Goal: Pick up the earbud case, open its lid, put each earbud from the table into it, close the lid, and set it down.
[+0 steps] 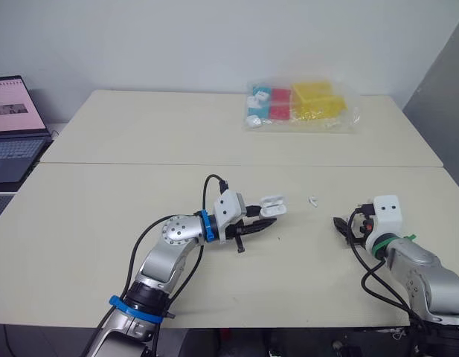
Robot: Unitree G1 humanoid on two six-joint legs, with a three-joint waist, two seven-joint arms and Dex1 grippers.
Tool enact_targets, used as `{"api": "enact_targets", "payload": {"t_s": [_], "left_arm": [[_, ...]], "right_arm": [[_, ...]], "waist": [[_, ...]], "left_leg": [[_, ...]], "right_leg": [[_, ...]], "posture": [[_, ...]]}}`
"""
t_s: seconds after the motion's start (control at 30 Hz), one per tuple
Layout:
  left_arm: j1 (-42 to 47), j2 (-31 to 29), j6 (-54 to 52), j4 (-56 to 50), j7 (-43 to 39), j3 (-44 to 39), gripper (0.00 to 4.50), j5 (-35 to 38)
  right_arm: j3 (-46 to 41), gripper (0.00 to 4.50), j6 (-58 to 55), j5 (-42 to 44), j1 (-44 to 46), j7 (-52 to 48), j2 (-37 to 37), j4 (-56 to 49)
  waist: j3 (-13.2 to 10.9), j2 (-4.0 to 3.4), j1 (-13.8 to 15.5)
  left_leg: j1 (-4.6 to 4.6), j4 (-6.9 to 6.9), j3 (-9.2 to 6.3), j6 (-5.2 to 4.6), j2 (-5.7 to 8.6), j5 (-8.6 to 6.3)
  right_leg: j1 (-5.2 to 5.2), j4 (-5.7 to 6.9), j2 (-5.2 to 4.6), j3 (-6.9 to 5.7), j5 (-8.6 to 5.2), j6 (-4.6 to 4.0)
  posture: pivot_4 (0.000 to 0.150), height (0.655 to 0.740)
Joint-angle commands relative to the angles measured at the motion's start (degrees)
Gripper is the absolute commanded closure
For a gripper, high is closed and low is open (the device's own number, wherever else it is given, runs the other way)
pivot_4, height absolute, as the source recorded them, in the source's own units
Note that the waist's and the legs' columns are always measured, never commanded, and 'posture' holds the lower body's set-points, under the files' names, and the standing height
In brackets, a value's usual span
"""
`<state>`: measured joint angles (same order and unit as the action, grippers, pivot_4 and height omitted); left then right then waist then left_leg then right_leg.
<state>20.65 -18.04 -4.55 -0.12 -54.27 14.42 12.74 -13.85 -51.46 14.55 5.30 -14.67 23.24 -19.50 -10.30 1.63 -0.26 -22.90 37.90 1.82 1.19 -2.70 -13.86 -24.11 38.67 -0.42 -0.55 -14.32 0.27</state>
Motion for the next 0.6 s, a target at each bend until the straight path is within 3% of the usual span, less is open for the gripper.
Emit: {"api": "enact_targets", "payload": {"t_s": [0.03,0.13,0.23,0.57,0.6], "left_arm": [[0.69,0.43,0.87,-1.26,0.40,0.13,3.69,-0.03],[0.76,0.55,0.83,-1.15,0.48,0.10,3.69,-0.08],[0.81,0.56,0.88,-1.01,0.47,0.10,3.69,-0.18],[0.69,0.80,1.21,-1.39,0.81,0.51,3.69,-0.77],[0.65,0.82,1.17,-1.49,0.92,0.56,3.69,-0.81]], "right_arm": [[0.48,0.00,-1.25,-0.24,-0.37,0.46,0.33,-0.08],[0.66,0.00,-2.27,0.31,-0.41,0.38,0.01,-0.73],[0.32,0.57,-3.19,0.76,-0.27,0.67,-0.59,-0.91],[1.38,4.08,-5.59,1.59,-0.67,-1.16,1.59,-4.10],[1.41,4.09,-5.93,1.94,-0.69,-1.83,2.19,-4.60]], "waist": [[0.00,0.00,0.00],[0.00,0.00,0.00],[0.00,0.00,0.00],[0.00,0.00,0.04],[0.00,0.00,0.05]], "left_leg": [[0.00,0.00,0.01,0.00,0.00,0.00],[0.00,-0.01,0.00,0.00,-0.01,0.00],[0.00,-0.02,0.00,0.00,-0.01,0.00],[-0.03,-0.02,-0.02,0.00,0.00,0.00],[-0.04,-0.02,-0.02,0.00,0.00,0.00]], "right_leg": [[0.00,0.00,0.00,-0.01,0.00,0.00],[0.00,0.00,0.00,-0.02,0.00,-0.01],[0.00,-0.01,0.01,-0.02,-0.01,-0.01],[0.00,-0.07,-0.01,-0.03,-0.01,0.00],[0.00,-0.08,-0.01,-0.04,-0.01,0.00]], "posture": [[0.150,0.7354],[0.150,0.7354],[0.150,0.7354],[0.150,0.7354],[0.150,0.7354]]}}
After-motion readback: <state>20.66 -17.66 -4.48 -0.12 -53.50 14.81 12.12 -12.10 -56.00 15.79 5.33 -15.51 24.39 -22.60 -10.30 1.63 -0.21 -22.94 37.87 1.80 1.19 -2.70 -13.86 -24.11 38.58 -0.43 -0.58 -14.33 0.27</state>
